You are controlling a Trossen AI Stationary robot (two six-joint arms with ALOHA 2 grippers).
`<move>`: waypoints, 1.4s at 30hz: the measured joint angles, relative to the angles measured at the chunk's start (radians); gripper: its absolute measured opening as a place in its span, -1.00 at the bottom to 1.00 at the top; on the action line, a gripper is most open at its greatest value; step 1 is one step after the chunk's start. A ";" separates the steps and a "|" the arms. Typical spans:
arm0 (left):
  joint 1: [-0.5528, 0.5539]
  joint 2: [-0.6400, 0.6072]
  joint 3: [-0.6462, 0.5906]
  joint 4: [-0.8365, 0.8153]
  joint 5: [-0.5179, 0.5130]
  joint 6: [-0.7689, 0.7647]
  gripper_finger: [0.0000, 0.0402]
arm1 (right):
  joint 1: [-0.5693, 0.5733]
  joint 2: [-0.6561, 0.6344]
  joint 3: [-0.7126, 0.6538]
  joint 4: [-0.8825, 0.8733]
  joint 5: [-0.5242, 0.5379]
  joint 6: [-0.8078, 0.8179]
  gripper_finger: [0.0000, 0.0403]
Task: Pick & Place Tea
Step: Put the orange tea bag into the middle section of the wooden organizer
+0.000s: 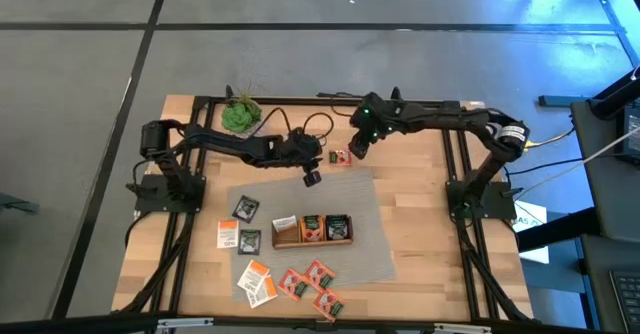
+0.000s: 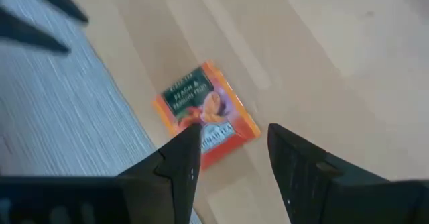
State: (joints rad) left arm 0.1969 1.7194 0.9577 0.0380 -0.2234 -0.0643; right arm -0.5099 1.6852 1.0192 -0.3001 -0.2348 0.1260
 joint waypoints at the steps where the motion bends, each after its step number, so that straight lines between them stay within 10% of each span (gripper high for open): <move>1: 0.010 0.000 0.000 0.009 0.020 0.000 -0.53 | -0.003 -0.002 -0.027 0.047 -0.016 0.035 -0.13; 27: 0.108 0.130 0.004 0.146 0.200 -0.254 -0.65 | 0.051 0.063 -0.110 0.141 0.047 0.261 -0.13; 42: 0.113 0.129 0.004 0.150 0.294 -0.389 -0.15 | 0.075 0.081 -0.110 0.143 0.070 0.288 -0.13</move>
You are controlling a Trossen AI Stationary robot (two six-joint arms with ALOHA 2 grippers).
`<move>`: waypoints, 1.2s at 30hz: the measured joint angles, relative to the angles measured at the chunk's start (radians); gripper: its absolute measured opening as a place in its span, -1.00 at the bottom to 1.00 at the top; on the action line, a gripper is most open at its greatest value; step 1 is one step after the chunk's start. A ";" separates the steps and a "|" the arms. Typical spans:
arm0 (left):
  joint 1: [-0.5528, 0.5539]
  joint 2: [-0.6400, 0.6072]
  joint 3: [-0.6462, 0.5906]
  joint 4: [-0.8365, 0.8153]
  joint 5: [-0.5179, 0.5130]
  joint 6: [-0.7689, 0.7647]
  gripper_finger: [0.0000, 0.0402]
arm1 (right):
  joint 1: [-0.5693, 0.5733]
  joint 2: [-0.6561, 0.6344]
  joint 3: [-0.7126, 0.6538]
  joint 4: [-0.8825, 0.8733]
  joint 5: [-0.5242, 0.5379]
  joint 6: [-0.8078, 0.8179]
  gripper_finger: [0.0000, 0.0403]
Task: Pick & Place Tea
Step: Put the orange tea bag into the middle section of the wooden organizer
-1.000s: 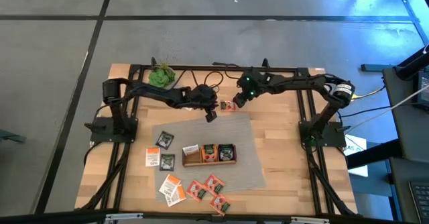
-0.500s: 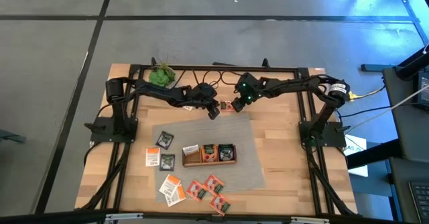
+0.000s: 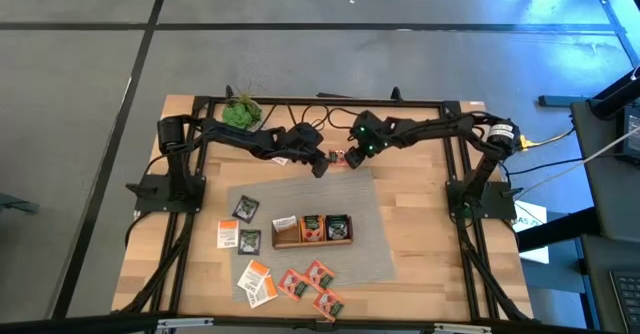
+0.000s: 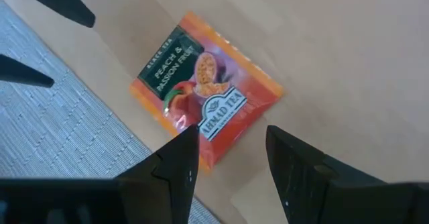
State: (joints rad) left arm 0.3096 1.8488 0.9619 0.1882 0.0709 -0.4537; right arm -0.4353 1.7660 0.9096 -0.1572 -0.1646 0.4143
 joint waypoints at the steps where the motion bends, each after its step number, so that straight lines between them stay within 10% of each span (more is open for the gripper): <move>1: 0.000 0.000 0.000 0.000 0.000 -0.021 -0.14 | 0.004 0.000 0.000 0.001 0.000 0.000 -0.13; 36: 0.048 0.099 0.002 0.027 0.034 -0.398 -0.16 | 0.047 0.080 0.004 0.061 0.047 -0.029 -0.13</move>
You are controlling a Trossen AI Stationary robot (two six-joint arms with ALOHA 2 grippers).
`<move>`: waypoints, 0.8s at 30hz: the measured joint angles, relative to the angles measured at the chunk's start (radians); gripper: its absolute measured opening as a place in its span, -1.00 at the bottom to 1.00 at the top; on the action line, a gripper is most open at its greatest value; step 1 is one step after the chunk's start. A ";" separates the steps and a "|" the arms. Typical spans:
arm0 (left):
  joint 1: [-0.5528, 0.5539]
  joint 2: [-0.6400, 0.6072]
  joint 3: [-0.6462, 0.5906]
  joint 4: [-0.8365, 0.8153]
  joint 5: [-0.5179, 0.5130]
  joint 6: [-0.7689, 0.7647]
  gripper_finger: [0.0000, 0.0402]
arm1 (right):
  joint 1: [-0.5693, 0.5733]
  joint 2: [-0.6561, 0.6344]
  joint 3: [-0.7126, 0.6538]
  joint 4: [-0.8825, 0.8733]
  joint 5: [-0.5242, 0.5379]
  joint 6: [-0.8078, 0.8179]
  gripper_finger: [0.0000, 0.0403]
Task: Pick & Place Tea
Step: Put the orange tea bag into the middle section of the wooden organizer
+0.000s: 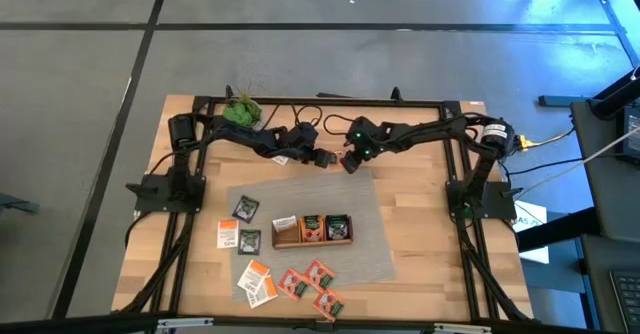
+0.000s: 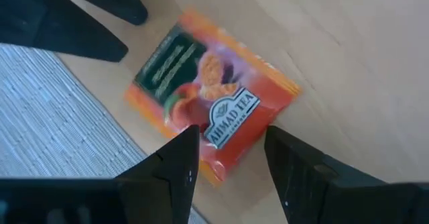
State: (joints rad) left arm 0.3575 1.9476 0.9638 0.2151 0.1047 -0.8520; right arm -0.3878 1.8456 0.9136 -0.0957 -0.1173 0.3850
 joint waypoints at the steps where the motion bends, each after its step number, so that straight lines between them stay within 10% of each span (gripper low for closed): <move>1: 0.000 0.000 0.000 -0.002 0.000 0.000 -0.16 | 0.001 0.008 0.001 0.014 0.000 0.000 -0.13; 14: -0.004 0.001 0.001 -0.024 0.038 -0.024 -0.16 | 0.006 0.016 0.005 0.059 -0.038 0.019 -0.13; 24: 0.020 0.003 0.000 -0.027 0.116 -0.002 -0.16 | -0.001 0.017 0.004 0.059 -0.038 -0.265 -0.13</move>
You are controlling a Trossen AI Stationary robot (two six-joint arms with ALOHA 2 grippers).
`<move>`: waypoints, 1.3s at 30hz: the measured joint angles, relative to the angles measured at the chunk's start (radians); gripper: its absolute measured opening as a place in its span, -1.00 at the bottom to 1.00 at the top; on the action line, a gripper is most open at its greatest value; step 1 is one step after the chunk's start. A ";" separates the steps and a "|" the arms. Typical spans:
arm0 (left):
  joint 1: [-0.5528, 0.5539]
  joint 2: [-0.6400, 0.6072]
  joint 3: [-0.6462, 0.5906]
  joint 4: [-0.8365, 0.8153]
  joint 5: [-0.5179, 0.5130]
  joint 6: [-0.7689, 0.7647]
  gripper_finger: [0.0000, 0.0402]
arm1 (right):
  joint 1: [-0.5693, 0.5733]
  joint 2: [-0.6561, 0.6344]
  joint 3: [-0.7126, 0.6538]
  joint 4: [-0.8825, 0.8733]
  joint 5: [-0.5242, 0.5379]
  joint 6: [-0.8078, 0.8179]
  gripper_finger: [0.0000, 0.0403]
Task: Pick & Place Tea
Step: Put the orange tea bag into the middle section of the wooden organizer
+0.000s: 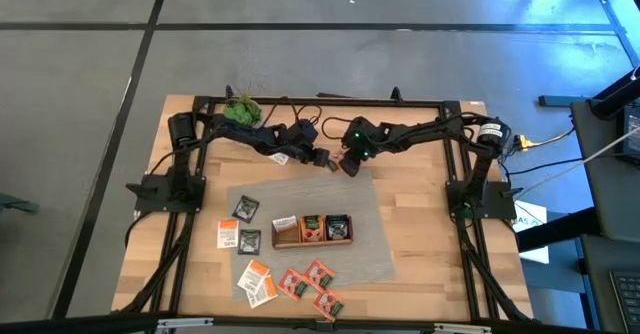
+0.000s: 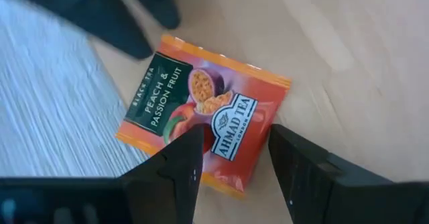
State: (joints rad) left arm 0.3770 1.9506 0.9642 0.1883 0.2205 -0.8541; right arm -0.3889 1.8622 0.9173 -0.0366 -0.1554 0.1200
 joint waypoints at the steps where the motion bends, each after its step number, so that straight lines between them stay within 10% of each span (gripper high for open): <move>1: 0.000 0.000 0.000 0.000 0.000 0.000 -0.16 | 0.000 0.000 0.000 0.003 0.001 -0.050 -0.13; 7: -0.002 0.000 -0.001 0.004 -0.003 0.011 -0.16 | 0.015 0.001 0.000 0.006 0.056 -0.159 -0.13; 20: 0.000 0.000 -0.002 0.003 0.007 0.004 -0.16 | 0.023 0.001 0.002 -0.015 0.189 0.424 -0.13; 39: -0.002 0.003 -0.005 0.048 0.046 -0.056 -0.17 | 0.064 0.017 -0.001 0.008 0.247 0.482 -0.13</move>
State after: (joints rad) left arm 0.3749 1.9540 0.9592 0.2367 0.2667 -0.9098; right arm -0.3252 1.8790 0.9165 -0.0283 0.0915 0.6017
